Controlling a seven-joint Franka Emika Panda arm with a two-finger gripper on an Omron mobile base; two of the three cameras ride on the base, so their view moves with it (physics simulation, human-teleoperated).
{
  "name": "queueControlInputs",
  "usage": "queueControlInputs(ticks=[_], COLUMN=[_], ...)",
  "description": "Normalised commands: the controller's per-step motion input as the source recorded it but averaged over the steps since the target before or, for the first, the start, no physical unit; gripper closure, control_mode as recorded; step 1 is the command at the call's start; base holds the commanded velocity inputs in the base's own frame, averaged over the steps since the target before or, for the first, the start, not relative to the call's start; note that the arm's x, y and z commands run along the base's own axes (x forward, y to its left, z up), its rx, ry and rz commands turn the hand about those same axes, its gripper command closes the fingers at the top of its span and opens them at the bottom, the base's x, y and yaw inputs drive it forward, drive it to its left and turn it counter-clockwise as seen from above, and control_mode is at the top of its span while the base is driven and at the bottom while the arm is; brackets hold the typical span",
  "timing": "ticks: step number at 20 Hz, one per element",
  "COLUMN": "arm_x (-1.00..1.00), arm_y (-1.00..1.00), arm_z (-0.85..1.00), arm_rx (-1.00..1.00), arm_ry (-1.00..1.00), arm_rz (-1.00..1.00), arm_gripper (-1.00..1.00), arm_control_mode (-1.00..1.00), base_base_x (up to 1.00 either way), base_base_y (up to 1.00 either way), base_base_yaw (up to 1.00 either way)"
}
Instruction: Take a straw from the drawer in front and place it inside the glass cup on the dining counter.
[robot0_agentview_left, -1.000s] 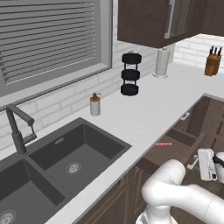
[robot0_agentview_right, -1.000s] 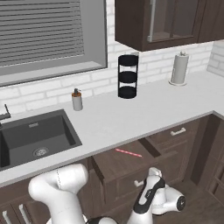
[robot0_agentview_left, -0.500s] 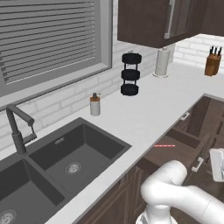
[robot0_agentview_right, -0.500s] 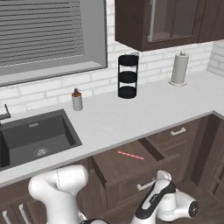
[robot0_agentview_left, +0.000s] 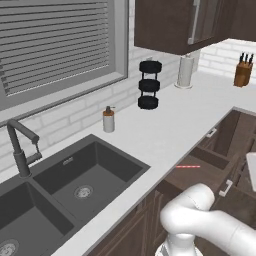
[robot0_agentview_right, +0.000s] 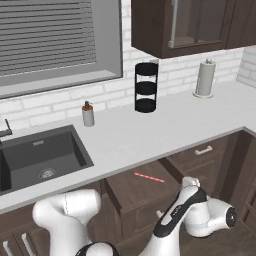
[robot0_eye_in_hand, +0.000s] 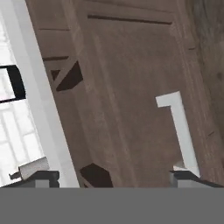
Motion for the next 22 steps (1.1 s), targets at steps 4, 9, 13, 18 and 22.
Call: queueControlInputs(ticks=[4, 9, 13, 18, 22], arm_x=[0.02, 0.01, 0.03, 0.0, 0.09], arm_y=[0.18, 0.29, 0.57, 0.51, 0.47], arm_z=[0.76, 0.06, -0.13, 0.27, 0.13], arm_rx=[-0.12, -0.12, -0.23, -0.28, -0.35], arm_ry=[-0.01, 0.03, 0.08, 0.01, 0.05], arm_rz=[0.11, 0.0, 0.0, 0.07, 0.22], arm_gripper=[-1.0, -1.0, -1.0, -1.0, -1.0], arm_control_mode=[-1.0, -1.0, -1.0, -1.0, -1.0], base_base_x=[0.0, 0.0, 0.0, 0.0, 0.0], base_base_y=[0.0, 0.0, 0.0, 0.0, 0.0], base_base_yaw=[0.0, 0.0, 0.0, 0.0, 0.0])
